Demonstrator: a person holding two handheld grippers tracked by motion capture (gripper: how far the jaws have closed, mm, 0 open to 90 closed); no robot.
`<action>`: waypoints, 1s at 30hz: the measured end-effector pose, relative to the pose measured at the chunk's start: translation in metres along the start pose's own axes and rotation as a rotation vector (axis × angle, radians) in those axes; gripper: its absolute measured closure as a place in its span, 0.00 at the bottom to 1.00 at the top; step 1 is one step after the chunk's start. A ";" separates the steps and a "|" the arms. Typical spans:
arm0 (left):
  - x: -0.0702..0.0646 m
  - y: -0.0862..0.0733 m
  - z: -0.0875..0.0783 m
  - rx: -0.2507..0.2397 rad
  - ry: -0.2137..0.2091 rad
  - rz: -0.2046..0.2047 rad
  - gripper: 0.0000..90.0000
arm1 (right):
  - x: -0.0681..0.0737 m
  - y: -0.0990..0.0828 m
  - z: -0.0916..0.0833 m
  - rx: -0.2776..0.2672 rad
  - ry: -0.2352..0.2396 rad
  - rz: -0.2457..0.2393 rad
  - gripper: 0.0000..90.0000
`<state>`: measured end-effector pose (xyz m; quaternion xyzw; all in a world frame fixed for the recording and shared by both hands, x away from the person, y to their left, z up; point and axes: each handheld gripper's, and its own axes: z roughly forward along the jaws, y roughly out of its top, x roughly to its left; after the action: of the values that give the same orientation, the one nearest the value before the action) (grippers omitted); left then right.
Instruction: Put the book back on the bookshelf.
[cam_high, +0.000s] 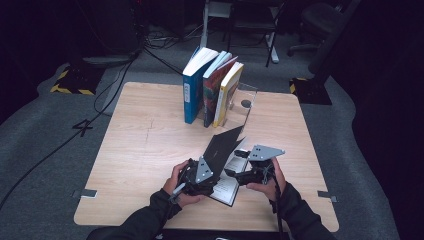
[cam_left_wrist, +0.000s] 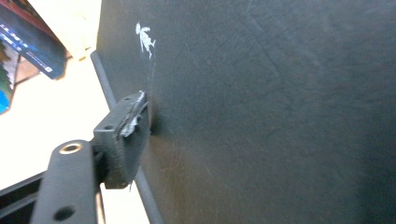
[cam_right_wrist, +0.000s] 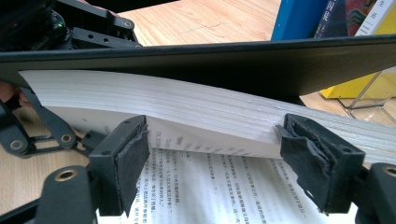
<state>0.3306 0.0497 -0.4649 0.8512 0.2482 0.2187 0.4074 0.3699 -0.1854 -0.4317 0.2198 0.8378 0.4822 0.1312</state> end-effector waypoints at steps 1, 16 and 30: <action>0.000 0.000 -0.002 -0.012 0.006 0.005 0.38 | -0.001 0.000 -0.001 -0.003 0.001 0.003 0.27; 0.017 -0.003 -0.017 -0.062 0.012 0.012 0.62 | -0.012 -0.010 -0.018 0.012 -0.056 -0.012 0.35; 0.024 -0.005 -0.022 -0.124 -0.182 -0.004 0.65 | -0.045 -0.043 -0.030 0.097 -0.111 0.039 0.34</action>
<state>0.3353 0.0796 -0.4527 0.8403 0.1978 0.1545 0.4805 0.3856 -0.2496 -0.4536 0.2686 0.8471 0.4308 0.1570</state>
